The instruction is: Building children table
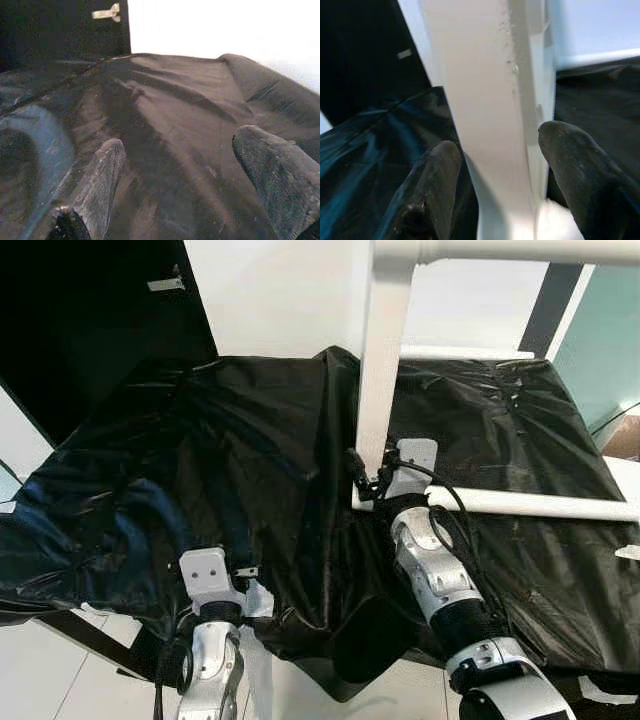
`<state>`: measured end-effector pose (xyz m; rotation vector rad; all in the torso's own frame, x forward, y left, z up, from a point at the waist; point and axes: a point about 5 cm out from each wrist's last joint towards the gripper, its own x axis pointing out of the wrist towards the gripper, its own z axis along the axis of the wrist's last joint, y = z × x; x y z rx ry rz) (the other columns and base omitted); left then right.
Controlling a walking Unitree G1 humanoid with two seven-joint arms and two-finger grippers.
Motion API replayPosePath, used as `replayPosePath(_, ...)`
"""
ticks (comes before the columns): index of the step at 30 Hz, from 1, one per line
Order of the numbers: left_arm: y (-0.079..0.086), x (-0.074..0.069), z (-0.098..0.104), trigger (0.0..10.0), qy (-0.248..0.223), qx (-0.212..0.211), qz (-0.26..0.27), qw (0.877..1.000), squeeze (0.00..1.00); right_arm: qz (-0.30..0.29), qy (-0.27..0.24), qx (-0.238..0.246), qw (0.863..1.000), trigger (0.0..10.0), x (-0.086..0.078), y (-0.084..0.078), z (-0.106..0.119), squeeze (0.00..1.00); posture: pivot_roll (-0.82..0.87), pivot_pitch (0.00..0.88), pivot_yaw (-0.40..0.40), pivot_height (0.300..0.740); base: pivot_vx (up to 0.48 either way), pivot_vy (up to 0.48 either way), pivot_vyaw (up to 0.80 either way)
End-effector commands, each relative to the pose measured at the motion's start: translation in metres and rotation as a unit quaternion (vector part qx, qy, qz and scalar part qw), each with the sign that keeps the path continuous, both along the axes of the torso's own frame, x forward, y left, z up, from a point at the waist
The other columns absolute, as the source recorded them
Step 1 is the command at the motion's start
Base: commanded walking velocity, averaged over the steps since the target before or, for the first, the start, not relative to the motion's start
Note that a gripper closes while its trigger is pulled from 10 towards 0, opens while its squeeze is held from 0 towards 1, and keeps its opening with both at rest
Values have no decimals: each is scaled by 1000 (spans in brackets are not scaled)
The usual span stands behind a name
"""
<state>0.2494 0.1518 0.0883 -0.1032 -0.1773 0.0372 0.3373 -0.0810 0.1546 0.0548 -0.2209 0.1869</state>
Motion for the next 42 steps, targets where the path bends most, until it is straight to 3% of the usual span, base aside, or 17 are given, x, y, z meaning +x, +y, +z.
replayPosePath(1,-5,0,2,10000,-9,8,-53,999,0,-8,-39,-13,999,10000,-7,0,7,0,80,0,75,740,0,0,0)
replayPosePath(4,-6,1,5,10000,-18,9,-57,998,0,-13,-66,-24,997,10000,-12,-1,11,0,77,0,76,740,0,0,0)
replayPosePath(13,-11,0,7,10000,-26,18,-64,997,0,9,-62,-29,998,10000,-16,1,10,0,77,0,71,740,0,0,0)
replayPosePath(17,-14,1,13,10000,-39,20,-79,996,0,-28,-77,-31,996,10000,-19,-17,16,0,81,0,67,740,0,0,0)
replayPosePath(20,-13,5,16,10000,-43,24,-81,995,0,-82,-85,-37,992,10000,-26,-42,15,0,70,0,71,740,0,0,0)
replayPosePath(27,-18,12,18,10000,-46,30,-94,994,0,-82,-78,-32,993,10000,-24,-44,14,0,45,0,78,740,0,0,0)
replayPosePath(28,-19,15,20,10000,-50,30,-97,994,0,-82,-81,-32,993,6902,-23,-44,15,0,44,0,77,740,0,0,0)
replayPosePath(29,-19,15,20,10000,-50,30,-97,994,0,-82,-81,-32,993,6902,-23,-44,15,0,44,0,77,740,0,0,0)
replayPosePath(30,-21,18,23,10000,-55,29,-100,993,0,-82,-81,-33,993,2314,-18,-44,16,0,40,0,77,740,0,0,0)
replayPosePath(31,-21,22,25,10000,-58,29,-101,993,0,-83,-81,-35,993,0,-14,-43,17,0,39,0,82,740,0,0,0)
replayPosePath(40,-22,24,27,10000,-60,29,-101,993,0,-79,-81,-38,993,0,-8,-41,18,0,39,0,82,740,0,0,0)
replayPosePath(42,-17,25,28,10000,-61,35,-91,993,0,-86,-75,-45,992,0,10,-35,24,0,115,0,63,740,0,0,0)
